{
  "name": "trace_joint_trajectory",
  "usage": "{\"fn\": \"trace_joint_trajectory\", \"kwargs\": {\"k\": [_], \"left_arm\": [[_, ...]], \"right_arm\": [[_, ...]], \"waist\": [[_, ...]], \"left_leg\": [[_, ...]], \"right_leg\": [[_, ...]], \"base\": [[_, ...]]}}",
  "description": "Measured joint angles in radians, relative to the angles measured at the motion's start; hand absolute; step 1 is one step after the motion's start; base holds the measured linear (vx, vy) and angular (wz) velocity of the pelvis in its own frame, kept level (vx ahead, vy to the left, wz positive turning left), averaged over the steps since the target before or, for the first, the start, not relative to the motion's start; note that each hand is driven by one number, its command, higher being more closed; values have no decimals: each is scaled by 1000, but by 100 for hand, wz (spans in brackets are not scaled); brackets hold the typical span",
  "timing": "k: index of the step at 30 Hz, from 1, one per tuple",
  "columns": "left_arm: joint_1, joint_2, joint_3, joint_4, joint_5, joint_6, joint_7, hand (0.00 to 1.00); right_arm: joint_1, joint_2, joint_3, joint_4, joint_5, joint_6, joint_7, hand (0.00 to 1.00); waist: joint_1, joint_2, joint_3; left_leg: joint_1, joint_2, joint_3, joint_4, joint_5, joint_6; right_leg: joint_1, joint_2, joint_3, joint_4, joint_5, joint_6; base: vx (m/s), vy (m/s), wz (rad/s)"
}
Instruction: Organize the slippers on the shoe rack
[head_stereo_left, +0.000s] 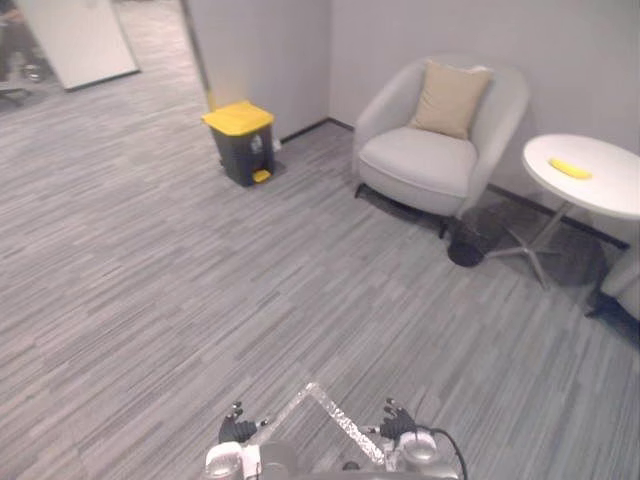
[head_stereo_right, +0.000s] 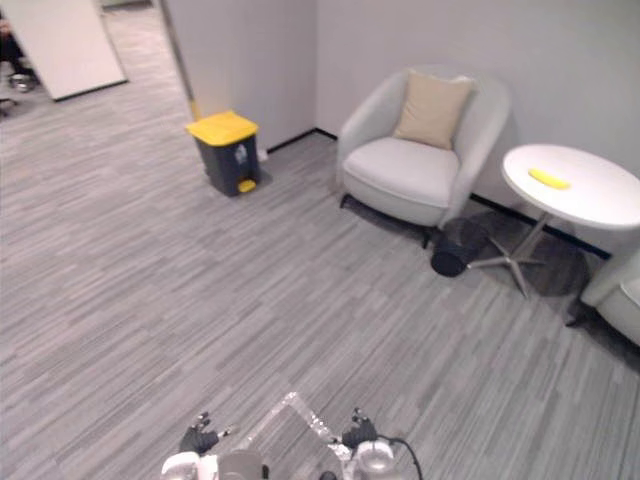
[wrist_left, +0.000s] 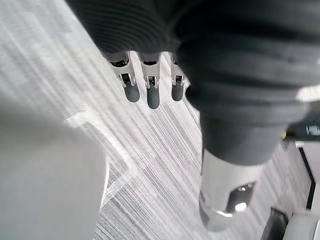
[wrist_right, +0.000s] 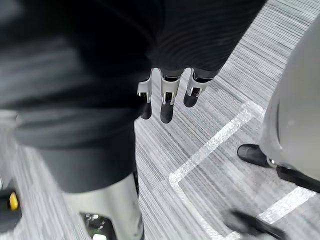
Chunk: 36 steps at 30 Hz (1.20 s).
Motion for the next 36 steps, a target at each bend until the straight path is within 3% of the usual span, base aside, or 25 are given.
{"fn": "trace_joint_trajectory", "kwargs": {"k": [3, 9, 12, 13, 14, 16, 19, 24, 30, 36], "left_arm": [[3, 12, 9, 10, 1, 1, -2, 0], [1, 24, 8, 20, -1, 1, -7, 0], [0, 21, 6, 21, -8, 2, -8, 0], [0, 23, 4, 25, -8, 1, -8, 0], [0, 32, -5, 29, -9, 1, -9, 0], [-10, 46, -14, 42, -10, 2, -12, 0], [-28, 50, -29, 69, -28, 2, -17, 0], [-26, 54, -69, 68, -28, 1, -21, 0], [-18, 74, -94, 71, -27, 1, -27, 0], [-19, 79, -104, 85, -26, 1, -27, 0]], "right_arm": [[21, 7, 5, -1, -2, 0, 10, 0], [37, 7, -1, -4, -2, 5, 15, 0], [37, 6, -10, 6, -4, 8, 24, 0], [30, 6, -21, 22, -4, 8, 27, 0], [29, 5, -39, 40, -4, 9, 27, 0], [30, 5, -44, 43, -5, 8, 27, 0], [15, -25, -77, 79, -4, 4, 24, 0], [8, -53, -113, 105, -2, 2, 19, 0], [11, -75, -152, 109, -1, 2, 10, 0], [31, -105, -167, 110, 0, 5, 8, 0]], "waist": [[9, -28, -14], [14, -51, -27], [31, -50, -26], [36, -44, -22], [38, -52, -25], [38, -70, -29], [31, -52, -26], [25, -42, -29], [12, -43, -39], [10, -34, -50]], "left_leg": [[45, -14, 93, -34, -20, 35], [110, -26, 184, -56, -45, 75], [135, -5, 260, -65, -51, 83], [149, 6, 278, -64, -52, 84], [155, 13, 287, -54, -67, 76], [151, 15, 253, -34, -84, 61], [143, 23, 185, -21, -89, 52], [141, 36, 195, -42, -80, 34], [147, 13, 222, -88, -56, 40], [166, -4, 244, -130, -40, 48]], "right_leg": [[16, -43, 45, 13, -26, 48], [7, -76, 47, 39, -41, 75], [-20, -131, -114, 117, -72, 81], [-18, -176, -213, 136, -71, 79], [-15, -223, -294, 135, -29, 69], [-5, -209, -292, 118, -33, 92], [31, -170, -285, 26, -11, 82], [62, -135, -255, -97, 66, 75], [79, -133, -220, -207, 140, 80], [89, -140, -197, -249, 167, 85]], "base": [[239, 267, -80], [129, 114, -44], [29, 55, -69], [9, 8, -63], [13, -22, -55], [-12, -152, -28], [-58, -135, -10], [-95, -19, -14], [-37, 39, -19], [29, 39, -11]]}}
